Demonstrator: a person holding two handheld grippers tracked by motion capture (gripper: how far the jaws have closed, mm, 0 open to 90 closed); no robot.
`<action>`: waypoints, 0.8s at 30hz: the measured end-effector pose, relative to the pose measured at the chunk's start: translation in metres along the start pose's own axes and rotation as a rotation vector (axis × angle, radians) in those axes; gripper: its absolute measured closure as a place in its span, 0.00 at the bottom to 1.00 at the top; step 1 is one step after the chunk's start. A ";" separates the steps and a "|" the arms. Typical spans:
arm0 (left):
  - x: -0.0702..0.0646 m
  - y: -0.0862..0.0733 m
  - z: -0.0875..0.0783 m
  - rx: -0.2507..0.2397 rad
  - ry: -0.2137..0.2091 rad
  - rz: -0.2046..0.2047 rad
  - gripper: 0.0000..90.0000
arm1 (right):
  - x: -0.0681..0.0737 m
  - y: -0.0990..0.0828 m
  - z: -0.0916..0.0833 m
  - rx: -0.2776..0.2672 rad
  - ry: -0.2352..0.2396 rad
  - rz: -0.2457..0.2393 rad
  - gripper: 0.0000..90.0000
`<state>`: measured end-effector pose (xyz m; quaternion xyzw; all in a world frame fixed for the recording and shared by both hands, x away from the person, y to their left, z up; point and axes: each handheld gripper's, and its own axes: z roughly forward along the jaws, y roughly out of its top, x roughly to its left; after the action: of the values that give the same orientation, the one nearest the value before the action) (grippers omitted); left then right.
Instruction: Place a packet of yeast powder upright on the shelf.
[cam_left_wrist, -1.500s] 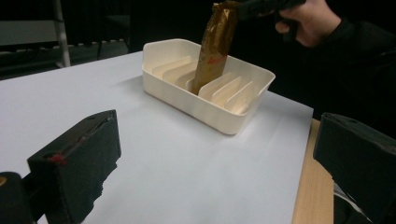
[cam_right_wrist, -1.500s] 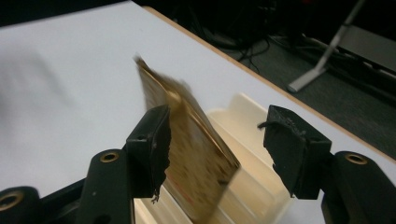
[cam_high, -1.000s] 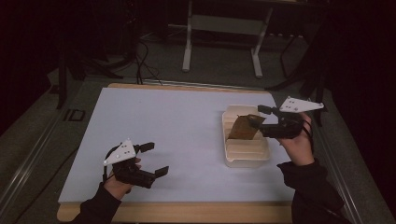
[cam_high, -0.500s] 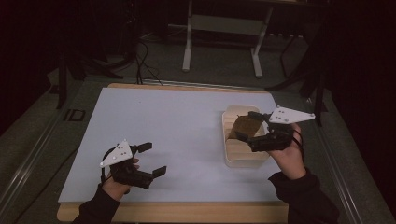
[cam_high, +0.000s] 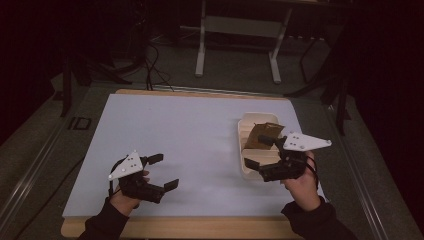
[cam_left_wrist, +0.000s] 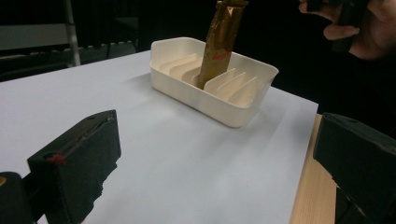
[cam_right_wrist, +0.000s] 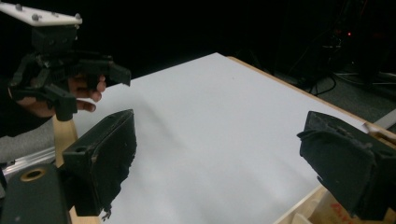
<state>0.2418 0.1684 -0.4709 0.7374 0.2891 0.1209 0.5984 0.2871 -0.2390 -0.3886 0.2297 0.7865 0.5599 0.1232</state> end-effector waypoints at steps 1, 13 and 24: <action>0.000 0.000 0.000 0.001 -0.001 0.000 0.02 | 0.001 -0.001 0.000 0.002 0.001 0.001 0.12; 0.000 -0.002 0.000 0.003 -0.006 -0.004 0.02 | 0.027 -0.026 0.002 0.002 0.056 -0.008 0.14; 0.000 -0.002 0.000 0.002 -0.007 -0.007 0.02 | 0.035 -0.053 0.001 0.087 0.020 -0.017 0.13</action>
<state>0.2413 0.1686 -0.4726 0.7375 0.2897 0.1162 0.5990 0.2458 -0.2348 -0.4366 0.2225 0.8132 0.5264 0.1103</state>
